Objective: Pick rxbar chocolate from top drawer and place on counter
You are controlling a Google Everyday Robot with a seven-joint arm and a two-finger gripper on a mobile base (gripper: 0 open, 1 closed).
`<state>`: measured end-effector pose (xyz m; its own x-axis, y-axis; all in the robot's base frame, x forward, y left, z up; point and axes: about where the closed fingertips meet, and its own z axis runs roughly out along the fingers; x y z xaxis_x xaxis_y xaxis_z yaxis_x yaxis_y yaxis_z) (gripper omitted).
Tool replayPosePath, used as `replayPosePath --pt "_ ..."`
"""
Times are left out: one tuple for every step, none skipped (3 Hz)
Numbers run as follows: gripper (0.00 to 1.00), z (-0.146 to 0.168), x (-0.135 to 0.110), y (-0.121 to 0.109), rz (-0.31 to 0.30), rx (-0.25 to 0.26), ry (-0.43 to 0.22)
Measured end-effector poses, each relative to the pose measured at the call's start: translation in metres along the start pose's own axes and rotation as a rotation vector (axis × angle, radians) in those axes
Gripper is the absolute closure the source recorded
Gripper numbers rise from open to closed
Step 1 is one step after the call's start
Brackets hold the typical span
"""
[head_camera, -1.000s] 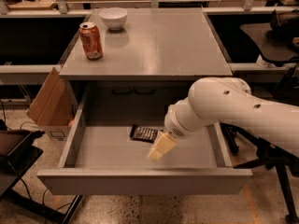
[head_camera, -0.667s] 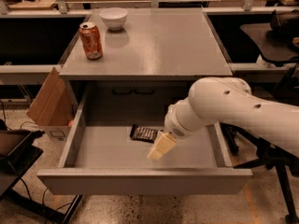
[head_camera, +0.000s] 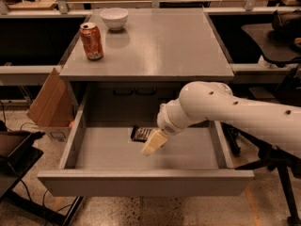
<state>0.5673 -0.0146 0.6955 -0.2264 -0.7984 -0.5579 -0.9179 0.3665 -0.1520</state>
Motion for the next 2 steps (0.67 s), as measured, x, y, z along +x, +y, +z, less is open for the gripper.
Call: replayPosePath --pt "0.0 0.037 0.015 -0.007 -0.007 -0.002 0.042" --pt "0.0 0.062 0.027 -0.011 0.002 -0.008 0.062"
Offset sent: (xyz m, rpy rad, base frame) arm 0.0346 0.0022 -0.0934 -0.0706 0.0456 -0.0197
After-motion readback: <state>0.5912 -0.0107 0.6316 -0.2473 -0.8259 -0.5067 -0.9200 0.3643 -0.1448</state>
